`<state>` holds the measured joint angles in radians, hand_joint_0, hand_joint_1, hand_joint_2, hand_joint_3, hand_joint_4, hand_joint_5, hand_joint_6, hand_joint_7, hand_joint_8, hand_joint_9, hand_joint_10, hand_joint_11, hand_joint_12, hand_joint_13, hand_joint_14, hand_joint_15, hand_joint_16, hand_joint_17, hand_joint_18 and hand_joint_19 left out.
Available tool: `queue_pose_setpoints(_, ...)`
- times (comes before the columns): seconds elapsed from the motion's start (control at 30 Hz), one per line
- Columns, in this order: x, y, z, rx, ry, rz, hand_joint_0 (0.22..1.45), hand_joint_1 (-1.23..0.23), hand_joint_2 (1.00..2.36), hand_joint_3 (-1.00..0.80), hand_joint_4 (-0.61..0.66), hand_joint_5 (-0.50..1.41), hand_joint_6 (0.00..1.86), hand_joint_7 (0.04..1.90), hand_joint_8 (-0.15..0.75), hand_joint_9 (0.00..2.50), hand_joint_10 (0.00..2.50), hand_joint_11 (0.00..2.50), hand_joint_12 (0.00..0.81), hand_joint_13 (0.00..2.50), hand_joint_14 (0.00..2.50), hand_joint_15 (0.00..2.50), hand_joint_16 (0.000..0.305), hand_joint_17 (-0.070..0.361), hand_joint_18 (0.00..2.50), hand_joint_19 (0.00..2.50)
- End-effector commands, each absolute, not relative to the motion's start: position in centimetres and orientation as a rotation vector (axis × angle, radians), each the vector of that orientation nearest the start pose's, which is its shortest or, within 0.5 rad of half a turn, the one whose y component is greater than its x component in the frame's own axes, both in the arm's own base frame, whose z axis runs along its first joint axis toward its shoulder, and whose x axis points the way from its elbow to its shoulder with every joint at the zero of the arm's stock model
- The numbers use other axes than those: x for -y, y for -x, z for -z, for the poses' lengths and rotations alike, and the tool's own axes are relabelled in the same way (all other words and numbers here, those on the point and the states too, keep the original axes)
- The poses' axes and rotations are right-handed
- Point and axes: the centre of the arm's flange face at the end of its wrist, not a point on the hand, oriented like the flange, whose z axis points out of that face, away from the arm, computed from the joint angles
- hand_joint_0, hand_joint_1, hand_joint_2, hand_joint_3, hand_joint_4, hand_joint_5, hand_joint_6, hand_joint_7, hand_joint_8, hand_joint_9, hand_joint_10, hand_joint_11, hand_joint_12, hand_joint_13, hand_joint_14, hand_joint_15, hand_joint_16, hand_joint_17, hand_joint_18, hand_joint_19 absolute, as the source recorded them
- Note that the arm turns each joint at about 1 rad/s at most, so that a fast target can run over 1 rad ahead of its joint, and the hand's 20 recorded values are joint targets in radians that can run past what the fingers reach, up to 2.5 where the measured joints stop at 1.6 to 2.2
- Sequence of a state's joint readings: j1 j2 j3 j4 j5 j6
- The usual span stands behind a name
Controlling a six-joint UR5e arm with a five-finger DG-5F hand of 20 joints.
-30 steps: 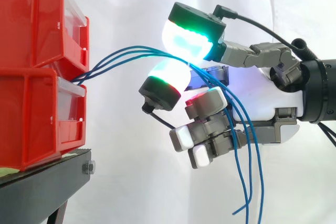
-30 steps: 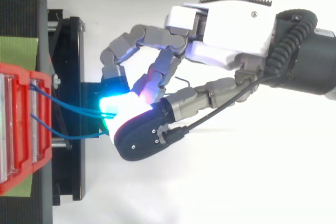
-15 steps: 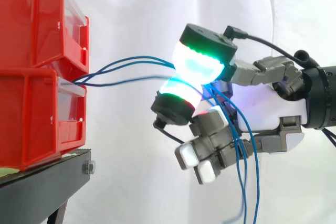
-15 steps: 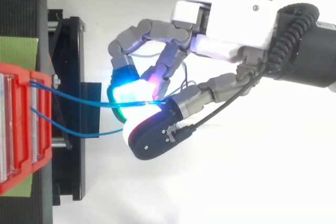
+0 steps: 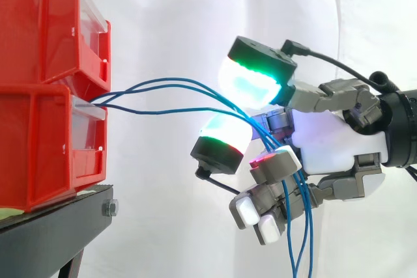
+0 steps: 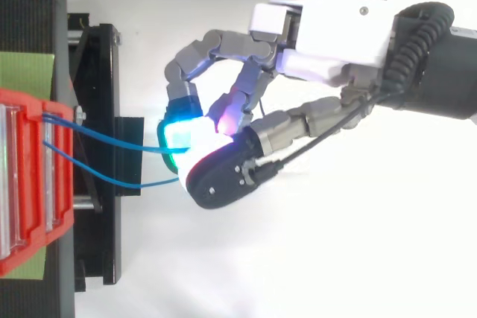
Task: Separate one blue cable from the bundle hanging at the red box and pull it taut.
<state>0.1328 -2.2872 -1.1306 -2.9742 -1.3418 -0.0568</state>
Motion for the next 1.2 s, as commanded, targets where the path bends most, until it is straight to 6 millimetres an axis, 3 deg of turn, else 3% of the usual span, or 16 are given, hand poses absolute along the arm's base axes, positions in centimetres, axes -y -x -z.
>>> queue_pose_setpoints(0.0,5.8,-75.6,-26.6,-1.253,-1.275,-1.029,0.47,-0.54,1.0,-0.5,0.09,-0.11,0.87,1.11,0.395,1.34,0.02,0.95,0.413,0.94,0.02,0.59,0.056,0.126,0.88,0.65)
queue_pose_setpoints(0.23,6.3,-75.5,-26.9,-1.273,-1.263,-1.057,0.57,-0.49,1.0,-0.5,0.08,-0.13,0.86,1.11,0.368,1.31,0.02,0.96,0.39,0.92,0.02,0.61,0.05,0.113,0.82,0.69)
queue_pose_setpoints(0.47,6.7,-75.7,-27.5,-1.263,-1.256,-1.063,0.6,-0.69,1.01,-0.3,0.1,-0.14,0.87,1.23,0.368,1.25,0.02,1.0,0.391,0.9,0.02,0.62,0.05,0.113,0.81,0.69)
queue_pose_setpoints(0.57,7.0,-75.9,-28.0,-1.26,-1.257,-1.058,0.63,-0.8,1.02,-0.23,0.1,-0.15,0.91,1.15,0.364,1.22,0.02,1.03,0.39,0.9,0.02,0.61,0.05,0.112,0.8,0.68)
queue_pose_setpoints(0.87,7.4,-75.3,-28.7,-1.275,-1.271,-1.041,0.75,-0.85,1.0,-0.5,-0.03,-0.17,0.93,1.11,0.352,1.17,0.02,1.05,0.374,0.86,0.02,0.58,0.048,0.108,0.8,0.62)
queue_pose_setpoints(1.0,7.1,-75.4,-28.7,-1.279,-1.266,-1.043,0.74,-0.85,1.0,-0.5,-0.04,-0.17,0.93,1.11,0.341,1.17,0.02,1.04,0.371,0.86,0.02,0.59,0.047,0.106,0.79,0.62)
queue_pose_setpoints(1.17,6.9,-75.4,-28.7,-1.272,-1.27,-1.038,0.66,-0.79,1.0,-0.5,0.04,-0.15,0.93,1.11,0.351,1.22,0.02,1.05,0.37,0.88,0.02,0.59,0.047,0.106,0.79,0.65)
